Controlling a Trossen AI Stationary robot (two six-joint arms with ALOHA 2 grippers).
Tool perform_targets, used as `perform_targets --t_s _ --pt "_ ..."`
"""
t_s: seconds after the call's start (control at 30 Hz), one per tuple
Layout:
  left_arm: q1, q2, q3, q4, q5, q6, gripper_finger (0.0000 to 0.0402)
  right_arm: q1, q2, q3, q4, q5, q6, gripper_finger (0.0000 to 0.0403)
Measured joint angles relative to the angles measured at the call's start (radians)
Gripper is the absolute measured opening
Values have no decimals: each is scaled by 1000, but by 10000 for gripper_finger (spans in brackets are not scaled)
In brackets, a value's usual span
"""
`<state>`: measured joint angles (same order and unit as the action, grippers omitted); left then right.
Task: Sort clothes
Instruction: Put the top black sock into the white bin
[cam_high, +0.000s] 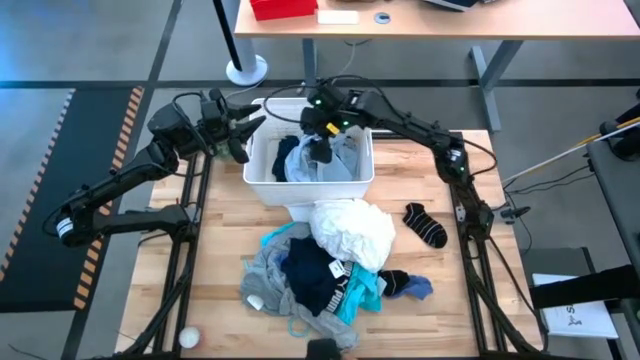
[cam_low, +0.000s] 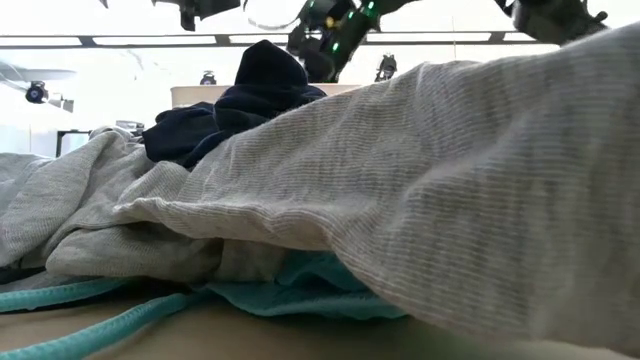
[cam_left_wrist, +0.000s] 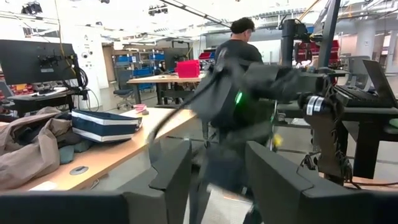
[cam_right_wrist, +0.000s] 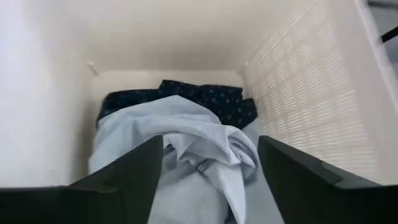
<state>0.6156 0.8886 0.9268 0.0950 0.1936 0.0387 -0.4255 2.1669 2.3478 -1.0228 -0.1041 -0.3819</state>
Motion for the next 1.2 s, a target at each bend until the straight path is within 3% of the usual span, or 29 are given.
perform_targets --t_s 0.23,0.33,0.6,0.73,1.2 --pt "0 -8 0 -32 0 -5 171 24 -190 0 -153 32 -22 288" --pt "0 -18 0 -43 0 -2 176 26 -272 0 -239 78 -16 277" --pt "0 -34 0 -44 0 0 178 25 -446 -61 -439 71 79 231" --pt "0 -38 0 -49 0 -4 178 26 -561 -236 -427 74 119 222" --pt "0 -44 0 -60 0 -7 178 26 -975 -1093 -110 78 328 246"
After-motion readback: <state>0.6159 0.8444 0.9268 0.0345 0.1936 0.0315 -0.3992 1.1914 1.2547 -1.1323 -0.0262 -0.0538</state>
